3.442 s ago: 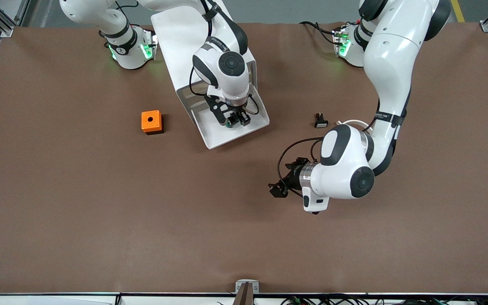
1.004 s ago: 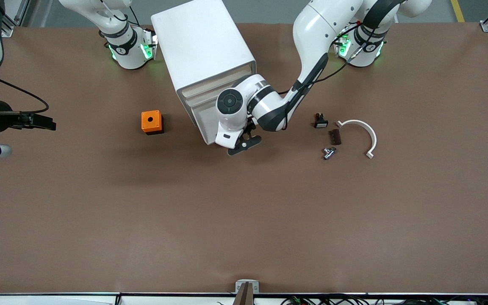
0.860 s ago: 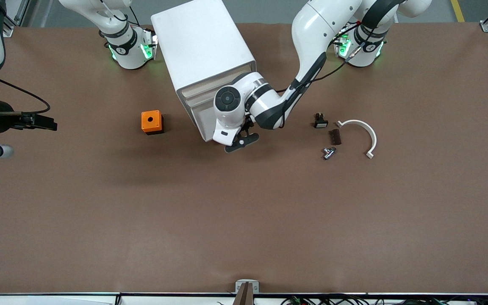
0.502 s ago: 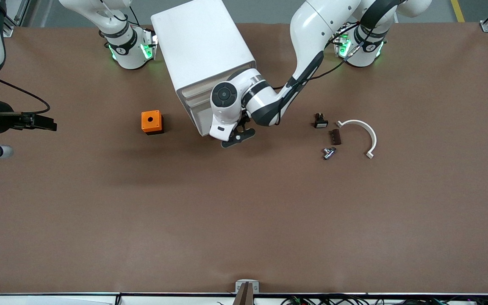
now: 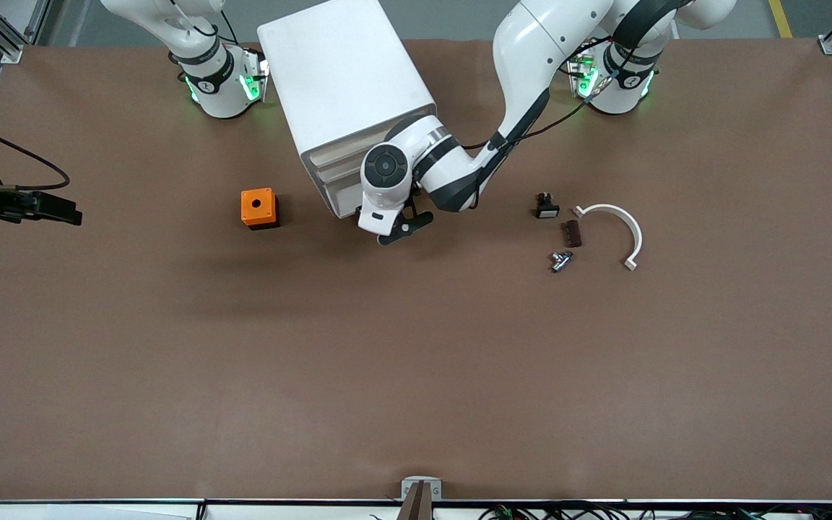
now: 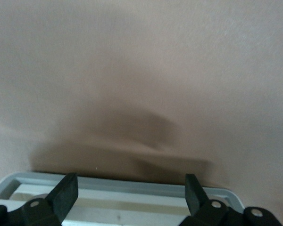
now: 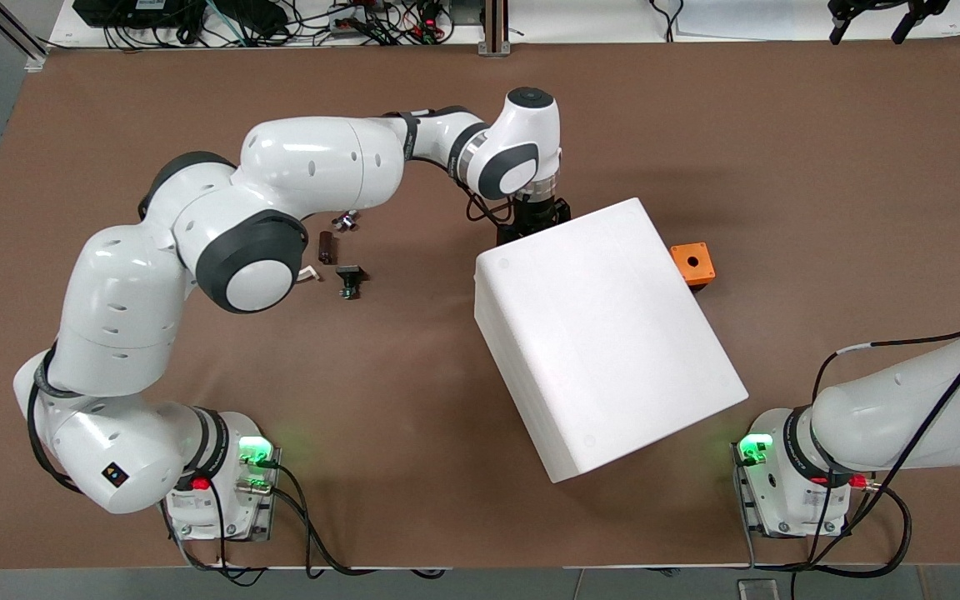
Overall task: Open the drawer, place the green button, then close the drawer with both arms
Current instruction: 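Push the drawer closed into the cabinet with the left gripper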
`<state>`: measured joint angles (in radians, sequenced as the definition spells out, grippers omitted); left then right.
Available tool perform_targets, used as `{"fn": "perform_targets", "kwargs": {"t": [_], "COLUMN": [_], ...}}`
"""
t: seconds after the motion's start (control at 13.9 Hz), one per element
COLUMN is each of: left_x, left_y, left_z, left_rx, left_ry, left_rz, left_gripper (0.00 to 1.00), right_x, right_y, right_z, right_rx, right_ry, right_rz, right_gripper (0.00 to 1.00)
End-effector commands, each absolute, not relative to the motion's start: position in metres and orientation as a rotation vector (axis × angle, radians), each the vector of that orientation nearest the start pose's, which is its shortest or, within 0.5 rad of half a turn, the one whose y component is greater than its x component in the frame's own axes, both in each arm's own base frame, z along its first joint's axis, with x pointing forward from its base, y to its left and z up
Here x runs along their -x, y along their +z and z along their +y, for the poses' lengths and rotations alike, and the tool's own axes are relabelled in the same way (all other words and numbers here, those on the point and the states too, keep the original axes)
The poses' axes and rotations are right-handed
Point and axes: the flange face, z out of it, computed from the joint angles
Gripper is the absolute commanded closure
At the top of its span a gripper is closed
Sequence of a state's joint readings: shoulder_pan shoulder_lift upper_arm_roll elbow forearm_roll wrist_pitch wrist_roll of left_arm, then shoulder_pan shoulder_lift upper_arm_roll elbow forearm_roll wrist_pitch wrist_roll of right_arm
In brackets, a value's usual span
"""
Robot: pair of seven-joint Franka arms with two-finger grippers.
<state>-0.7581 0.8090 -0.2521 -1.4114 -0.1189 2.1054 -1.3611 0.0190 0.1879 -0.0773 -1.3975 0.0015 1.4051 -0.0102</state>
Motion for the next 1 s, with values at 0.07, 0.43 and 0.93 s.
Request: {"fn": "perform_targets", "kwargs": {"t": [0.07,0.43,0.93], "left_x": [-0.393,-0.386,-0.377], "left_y": [0.226,0.222,0.225], "left_z": [-0.595,-0.599,-0.606], "left_rx": [3.014,2.995,2.980], "left_ry": [0.563,0.653,0.770], "left_rz": [-0.806,-0.852,-0.902], "left_gripper": [0.00,0.00,0.00], "right_x": [-0.591,-0.577,-0.567], "right_y": [0.607,0.616,0.640], "right_z": [-0.036,-0.038,-0.044], "right_rx": [3.141,3.119,3.102], "right_ry": [0.234,0.314,0.210], "right_rz": [0.077,0.086,0.099], "right_gripper": [0.00,0.00,0.00]}}
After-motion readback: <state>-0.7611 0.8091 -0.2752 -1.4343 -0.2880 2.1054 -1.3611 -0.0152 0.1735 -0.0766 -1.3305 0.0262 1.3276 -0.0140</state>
